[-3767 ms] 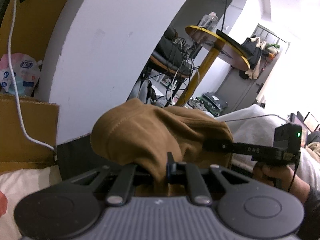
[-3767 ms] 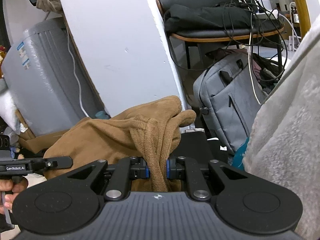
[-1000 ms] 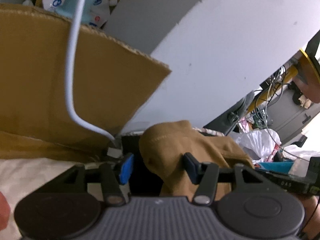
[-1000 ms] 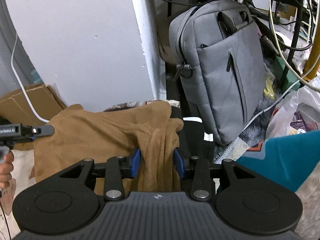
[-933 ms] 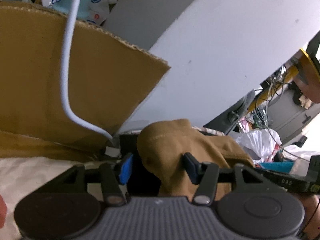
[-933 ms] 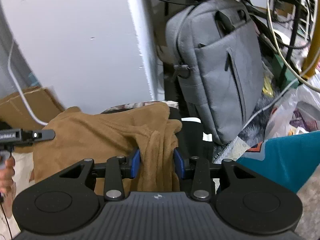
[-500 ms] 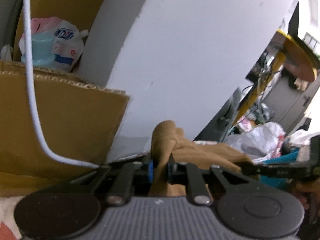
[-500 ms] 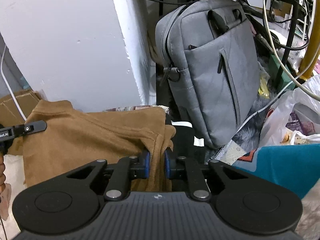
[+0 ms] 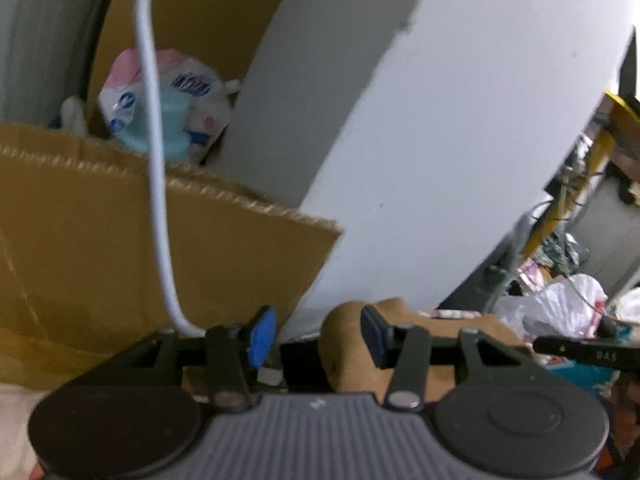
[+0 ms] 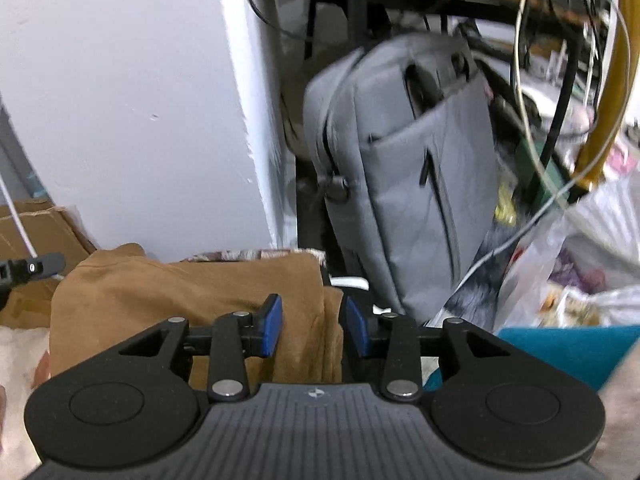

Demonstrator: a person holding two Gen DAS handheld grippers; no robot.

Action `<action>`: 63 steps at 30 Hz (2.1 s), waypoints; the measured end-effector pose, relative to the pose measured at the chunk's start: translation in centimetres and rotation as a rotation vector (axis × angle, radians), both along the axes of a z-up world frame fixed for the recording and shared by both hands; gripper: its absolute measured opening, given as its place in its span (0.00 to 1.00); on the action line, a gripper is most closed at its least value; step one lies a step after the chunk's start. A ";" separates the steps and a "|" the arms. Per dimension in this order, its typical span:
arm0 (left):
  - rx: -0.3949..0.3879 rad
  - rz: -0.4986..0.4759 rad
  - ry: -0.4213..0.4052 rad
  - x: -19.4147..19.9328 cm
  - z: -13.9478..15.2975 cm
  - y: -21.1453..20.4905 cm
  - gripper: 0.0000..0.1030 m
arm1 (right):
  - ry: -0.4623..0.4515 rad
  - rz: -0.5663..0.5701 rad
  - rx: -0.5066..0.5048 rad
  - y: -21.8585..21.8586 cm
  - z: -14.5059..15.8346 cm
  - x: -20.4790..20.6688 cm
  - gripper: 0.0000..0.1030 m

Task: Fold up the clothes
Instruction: 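Open both grippers slightly and lower the brown bundle onto the stack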

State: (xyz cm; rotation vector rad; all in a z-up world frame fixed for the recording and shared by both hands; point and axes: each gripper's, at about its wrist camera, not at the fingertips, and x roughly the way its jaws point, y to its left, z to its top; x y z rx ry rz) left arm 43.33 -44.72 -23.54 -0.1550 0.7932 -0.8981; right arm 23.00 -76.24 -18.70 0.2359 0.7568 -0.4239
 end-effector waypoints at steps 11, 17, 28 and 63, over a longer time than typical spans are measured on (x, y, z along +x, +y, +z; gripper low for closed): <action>0.009 -0.108 0.025 -1.7 -0.7 -1.3 0.33 | 0.058 -0.067 0.042 -0.1 -2.1 0.6 0.15; 0.035 -0.106 0.039 -1.2 -2.2 -0.8 0.28 | 0.064 -0.084 0.046 -0.6 -4.6 1.5 0.09; 0.164 -0.080 0.041 -1.0 -4.1 -2.0 0.40 | 0.083 -0.052 0.000 -1.8 -7.1 3.2 0.21; 0.065 0.042 0.334 2.1 -4.8 -2.1 0.49 | 0.118 0.058 0.018 5.6 -3.6 -6.5 0.32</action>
